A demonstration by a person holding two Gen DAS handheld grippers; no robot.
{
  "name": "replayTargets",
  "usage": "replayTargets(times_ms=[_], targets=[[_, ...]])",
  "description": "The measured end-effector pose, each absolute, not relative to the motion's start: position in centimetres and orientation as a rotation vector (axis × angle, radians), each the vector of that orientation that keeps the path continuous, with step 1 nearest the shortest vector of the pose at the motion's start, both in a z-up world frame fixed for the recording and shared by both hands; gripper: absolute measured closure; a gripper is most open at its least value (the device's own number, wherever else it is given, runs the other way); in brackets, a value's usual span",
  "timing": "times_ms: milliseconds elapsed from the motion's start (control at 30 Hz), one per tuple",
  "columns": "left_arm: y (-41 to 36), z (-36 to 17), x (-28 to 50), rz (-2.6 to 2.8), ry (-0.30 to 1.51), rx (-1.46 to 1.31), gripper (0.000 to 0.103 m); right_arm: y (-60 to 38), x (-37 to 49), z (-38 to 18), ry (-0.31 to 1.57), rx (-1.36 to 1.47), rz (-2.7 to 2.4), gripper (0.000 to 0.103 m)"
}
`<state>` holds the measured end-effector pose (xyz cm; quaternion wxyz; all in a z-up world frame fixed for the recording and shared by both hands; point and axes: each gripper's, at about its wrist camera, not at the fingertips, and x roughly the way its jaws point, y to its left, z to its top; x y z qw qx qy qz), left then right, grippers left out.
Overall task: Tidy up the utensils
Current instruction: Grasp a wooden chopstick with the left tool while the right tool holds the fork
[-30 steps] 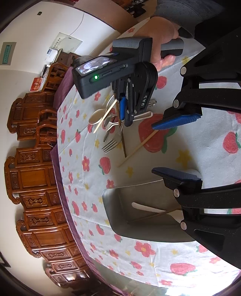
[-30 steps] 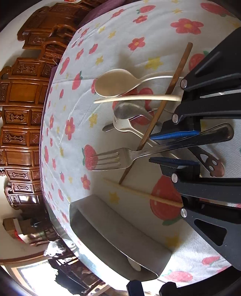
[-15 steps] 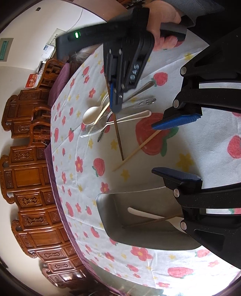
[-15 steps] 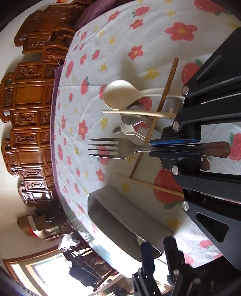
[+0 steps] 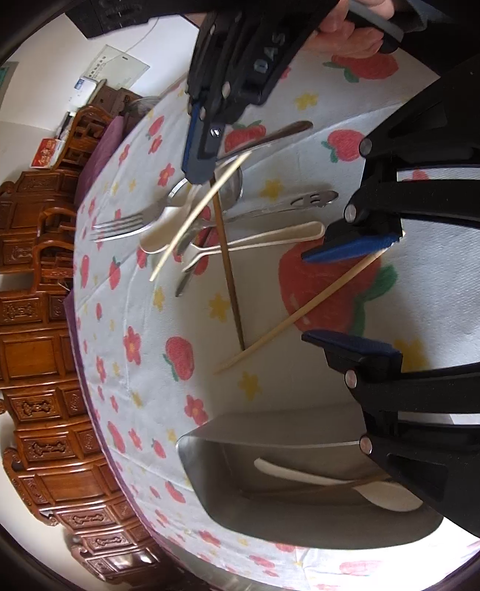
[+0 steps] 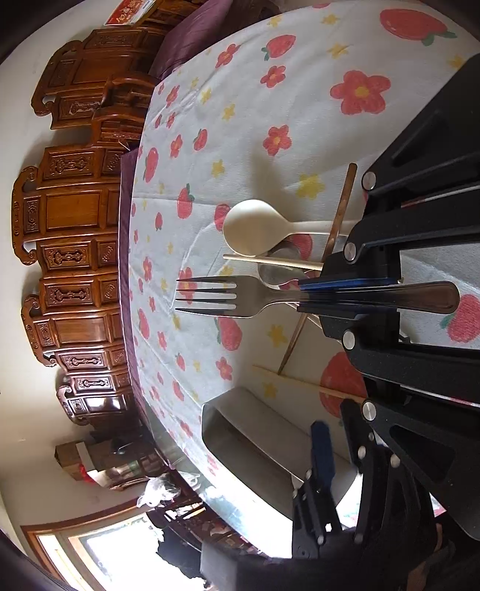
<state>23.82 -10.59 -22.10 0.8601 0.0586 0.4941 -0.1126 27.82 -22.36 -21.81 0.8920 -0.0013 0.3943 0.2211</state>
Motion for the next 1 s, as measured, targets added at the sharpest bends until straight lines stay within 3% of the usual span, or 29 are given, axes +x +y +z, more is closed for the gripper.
replayTargets(times_ms=[200,333,433,667,1000], targets=[[-10.8,-24.0,24.8,-0.193,1.093,0.127,0.082,-22.0,27.9,-22.0,0.824,-0.007,0.468,0.094],[-10.5,-24.2,24.7,-0.177,1.093,0.131,0.083,-21.8,27.8,-21.9,0.823,-0.011,0.475,0.094],[-10.3,-24.1,24.5,-0.179,1.107,0.113,0.093,-21.7,27.7,-21.9,0.824,-0.013,0.475,0.094],[-9.4,-24.0,24.0,-0.165,1.110,0.087,0.099,-21.3,27.4,-21.6,0.821,-0.019,0.482,0.094],[-9.0,-21.3,23.7,-0.152,1.034,0.099,0.099,-20.8,27.0,-21.1,0.813,-0.023,0.500,0.094]])
